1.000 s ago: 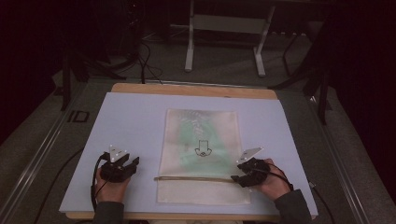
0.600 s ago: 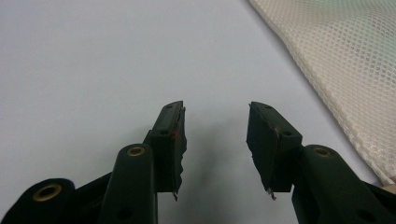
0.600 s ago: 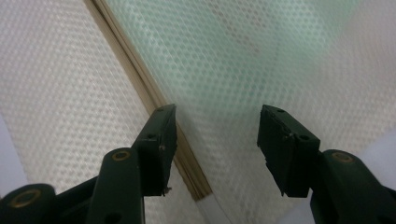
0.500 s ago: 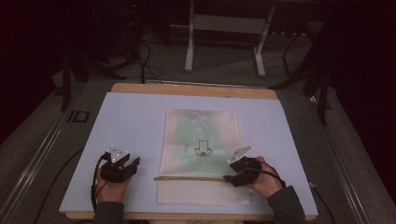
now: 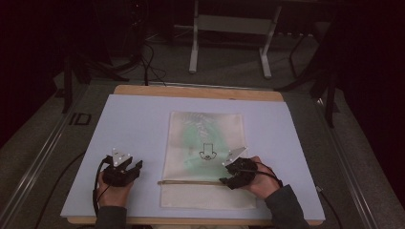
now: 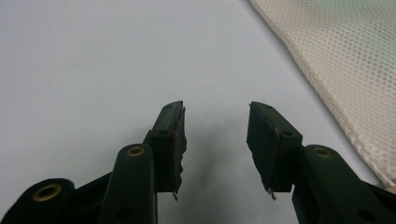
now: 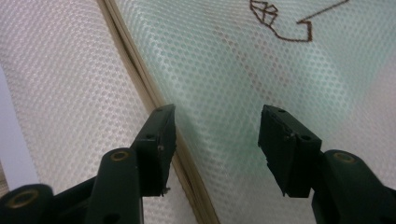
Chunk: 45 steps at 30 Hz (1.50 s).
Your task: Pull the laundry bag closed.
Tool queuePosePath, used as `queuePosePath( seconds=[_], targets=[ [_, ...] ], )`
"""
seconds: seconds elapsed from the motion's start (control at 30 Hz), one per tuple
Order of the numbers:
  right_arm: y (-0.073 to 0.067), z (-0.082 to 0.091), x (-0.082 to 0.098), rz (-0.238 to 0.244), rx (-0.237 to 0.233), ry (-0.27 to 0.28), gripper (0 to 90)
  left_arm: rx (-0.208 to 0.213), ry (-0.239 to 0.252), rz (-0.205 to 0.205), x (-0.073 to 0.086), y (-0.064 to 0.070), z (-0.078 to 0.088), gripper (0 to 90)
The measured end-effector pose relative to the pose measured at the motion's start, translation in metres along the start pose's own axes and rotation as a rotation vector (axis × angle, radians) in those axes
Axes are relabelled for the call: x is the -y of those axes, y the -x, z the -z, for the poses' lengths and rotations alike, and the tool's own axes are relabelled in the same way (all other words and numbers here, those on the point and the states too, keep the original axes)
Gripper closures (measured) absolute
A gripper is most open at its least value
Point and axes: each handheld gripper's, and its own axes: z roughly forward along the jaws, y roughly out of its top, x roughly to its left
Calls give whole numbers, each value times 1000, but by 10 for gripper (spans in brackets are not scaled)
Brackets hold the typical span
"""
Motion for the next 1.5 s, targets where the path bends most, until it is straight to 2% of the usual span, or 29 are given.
queuePosePath(
  seconds=[1.13, 1.3, 1.5],
  targets=[
    [-23, -21, -34, 107, -70, -4, 445, -4, -7, -6, 1, 1, -2, 554],
    [-26, -23, -38, 126, -103, 0, 454, 0, -13, -6, 1, 1, -3, 553],
    [-29, -23, -43, 143, -109, -2, 466, 1, -15, -5, 1, 1, -3, 553]
  ],
)
